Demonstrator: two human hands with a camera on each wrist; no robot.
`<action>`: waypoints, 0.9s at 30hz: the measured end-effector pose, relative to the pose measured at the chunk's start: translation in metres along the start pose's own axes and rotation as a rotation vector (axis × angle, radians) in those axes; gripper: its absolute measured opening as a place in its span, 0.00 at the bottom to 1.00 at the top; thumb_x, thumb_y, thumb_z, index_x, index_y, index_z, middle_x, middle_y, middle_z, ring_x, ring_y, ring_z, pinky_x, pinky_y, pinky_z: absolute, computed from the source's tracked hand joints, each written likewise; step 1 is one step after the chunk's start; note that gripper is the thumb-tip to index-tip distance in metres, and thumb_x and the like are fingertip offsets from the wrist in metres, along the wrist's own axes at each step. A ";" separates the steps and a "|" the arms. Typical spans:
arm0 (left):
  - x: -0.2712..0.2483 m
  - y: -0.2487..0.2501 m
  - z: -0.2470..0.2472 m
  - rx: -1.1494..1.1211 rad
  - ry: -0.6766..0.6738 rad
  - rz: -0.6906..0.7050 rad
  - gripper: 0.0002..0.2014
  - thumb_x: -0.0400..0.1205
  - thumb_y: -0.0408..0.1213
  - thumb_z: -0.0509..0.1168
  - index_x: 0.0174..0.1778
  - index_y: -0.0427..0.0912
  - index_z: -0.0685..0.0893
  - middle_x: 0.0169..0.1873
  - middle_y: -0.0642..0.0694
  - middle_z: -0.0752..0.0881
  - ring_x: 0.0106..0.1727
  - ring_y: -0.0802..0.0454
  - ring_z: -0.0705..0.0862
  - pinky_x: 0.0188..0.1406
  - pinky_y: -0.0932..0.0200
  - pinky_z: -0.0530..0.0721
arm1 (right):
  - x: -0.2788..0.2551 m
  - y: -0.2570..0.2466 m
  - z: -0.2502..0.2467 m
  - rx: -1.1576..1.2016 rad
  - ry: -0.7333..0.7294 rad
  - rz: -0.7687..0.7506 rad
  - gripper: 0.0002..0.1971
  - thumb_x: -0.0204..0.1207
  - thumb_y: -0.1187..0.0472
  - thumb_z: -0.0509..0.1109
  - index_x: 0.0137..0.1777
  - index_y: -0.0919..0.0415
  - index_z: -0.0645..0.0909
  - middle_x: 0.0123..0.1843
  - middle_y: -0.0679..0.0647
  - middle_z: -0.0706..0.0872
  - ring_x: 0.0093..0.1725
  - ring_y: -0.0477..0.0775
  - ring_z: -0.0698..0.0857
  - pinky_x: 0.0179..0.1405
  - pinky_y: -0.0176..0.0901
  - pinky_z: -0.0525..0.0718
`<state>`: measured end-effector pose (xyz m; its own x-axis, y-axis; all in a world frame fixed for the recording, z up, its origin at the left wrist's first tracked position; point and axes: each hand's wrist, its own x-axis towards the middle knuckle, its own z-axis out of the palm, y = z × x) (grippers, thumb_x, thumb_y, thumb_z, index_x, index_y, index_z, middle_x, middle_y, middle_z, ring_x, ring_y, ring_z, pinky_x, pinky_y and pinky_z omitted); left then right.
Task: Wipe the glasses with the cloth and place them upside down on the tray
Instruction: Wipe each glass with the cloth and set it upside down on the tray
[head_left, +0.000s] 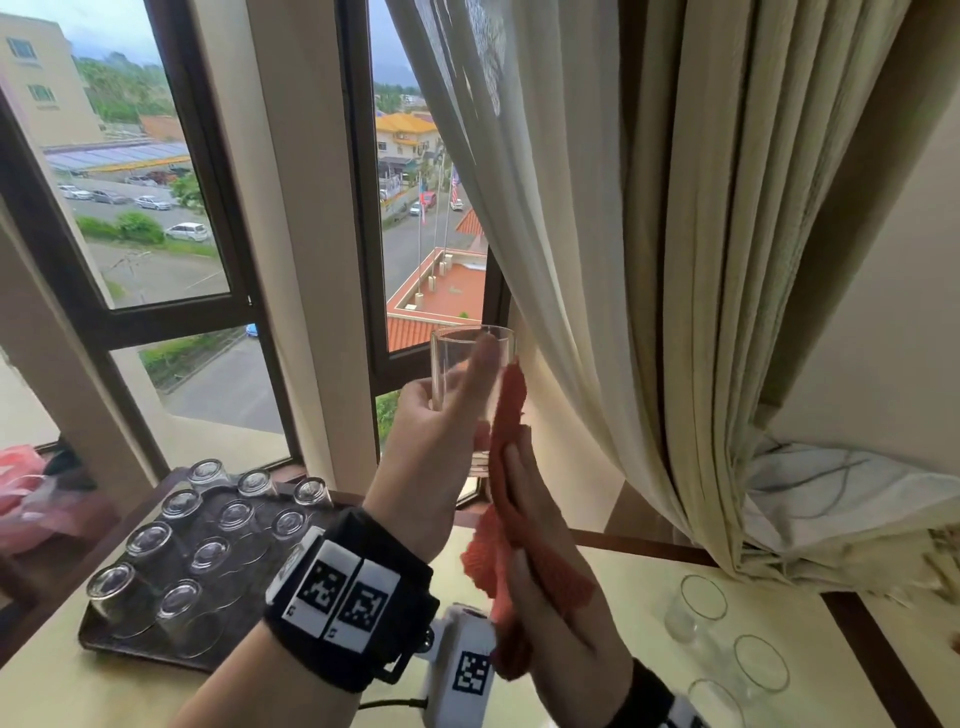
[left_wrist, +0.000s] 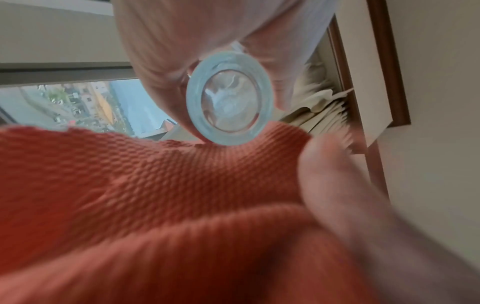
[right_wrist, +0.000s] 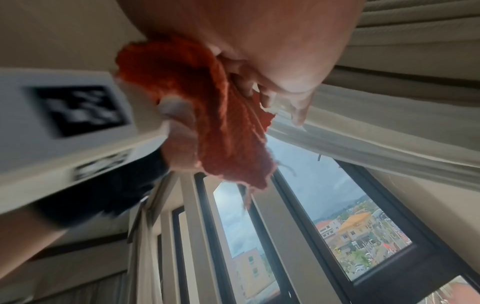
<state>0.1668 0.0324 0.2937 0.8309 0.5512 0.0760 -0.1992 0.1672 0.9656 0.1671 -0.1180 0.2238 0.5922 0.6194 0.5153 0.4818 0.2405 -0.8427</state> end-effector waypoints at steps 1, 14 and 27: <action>0.001 -0.001 -0.001 -0.011 0.009 -0.012 0.59 0.60 0.80 0.80 0.74 0.34 0.80 0.51 0.36 0.93 0.50 0.41 0.93 0.55 0.48 0.93 | 0.004 -0.002 -0.001 0.051 0.023 0.068 0.28 0.86 0.38 0.63 0.86 0.25 0.65 0.67 0.60 0.86 0.53 0.52 0.92 0.50 0.46 0.90; -0.011 -0.001 0.005 -0.100 0.029 -0.102 0.40 0.89 0.72 0.49 0.63 0.42 0.94 0.60 0.32 0.93 0.62 0.39 0.92 0.68 0.40 0.87 | 0.025 -0.020 -0.005 0.047 0.070 0.108 0.23 0.82 0.35 0.65 0.76 0.13 0.69 0.60 0.45 0.87 0.30 0.67 0.84 0.29 0.46 0.85; -0.009 -0.007 0.006 -0.080 -0.002 -0.007 0.41 0.87 0.75 0.51 0.64 0.40 0.91 0.52 0.32 0.89 0.57 0.32 0.88 0.72 0.29 0.86 | 0.054 -0.026 -0.010 0.095 0.151 0.215 0.31 0.82 0.29 0.66 0.81 0.40 0.78 0.38 0.44 0.90 0.33 0.47 0.87 0.31 0.38 0.89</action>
<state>0.1633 0.0214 0.2874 0.8336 0.5479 0.0696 -0.2337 0.2357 0.9433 0.1928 -0.0987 0.2749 0.7670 0.5475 0.3345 0.2762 0.1889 -0.9424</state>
